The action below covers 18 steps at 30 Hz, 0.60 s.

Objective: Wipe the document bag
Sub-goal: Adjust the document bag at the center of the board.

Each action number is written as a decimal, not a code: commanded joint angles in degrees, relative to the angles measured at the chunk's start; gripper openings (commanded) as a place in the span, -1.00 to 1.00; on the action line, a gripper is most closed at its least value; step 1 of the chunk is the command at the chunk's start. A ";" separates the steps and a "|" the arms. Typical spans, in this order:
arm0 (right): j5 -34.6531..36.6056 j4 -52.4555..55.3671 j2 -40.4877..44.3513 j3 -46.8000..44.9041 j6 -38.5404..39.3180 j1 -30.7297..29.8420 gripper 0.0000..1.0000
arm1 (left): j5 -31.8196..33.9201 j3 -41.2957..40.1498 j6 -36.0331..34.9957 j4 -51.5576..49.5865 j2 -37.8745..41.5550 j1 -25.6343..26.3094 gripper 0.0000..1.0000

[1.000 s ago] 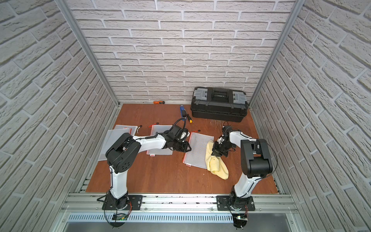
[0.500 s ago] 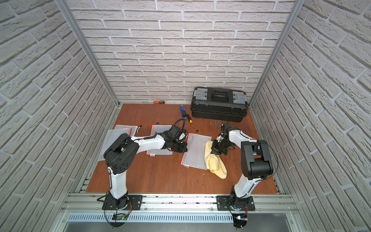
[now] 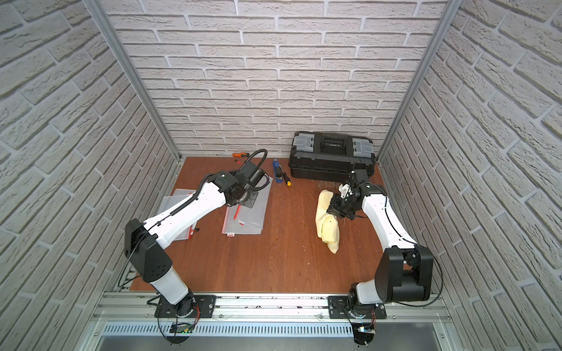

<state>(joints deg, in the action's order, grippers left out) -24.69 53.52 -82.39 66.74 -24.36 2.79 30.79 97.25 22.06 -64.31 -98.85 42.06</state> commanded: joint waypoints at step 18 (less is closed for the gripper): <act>1.40 5.96 5.27 -0.25 3.99 3.25 -0.96 | -0.48 33.19 -1.33 -13.87 -32.01 19.35 -0.95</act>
<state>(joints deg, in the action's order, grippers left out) -23.55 58.00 -78.54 65.98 -22.00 5.23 36.05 127.26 20.38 -77.23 -129.54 60.88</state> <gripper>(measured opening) 0.063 0.050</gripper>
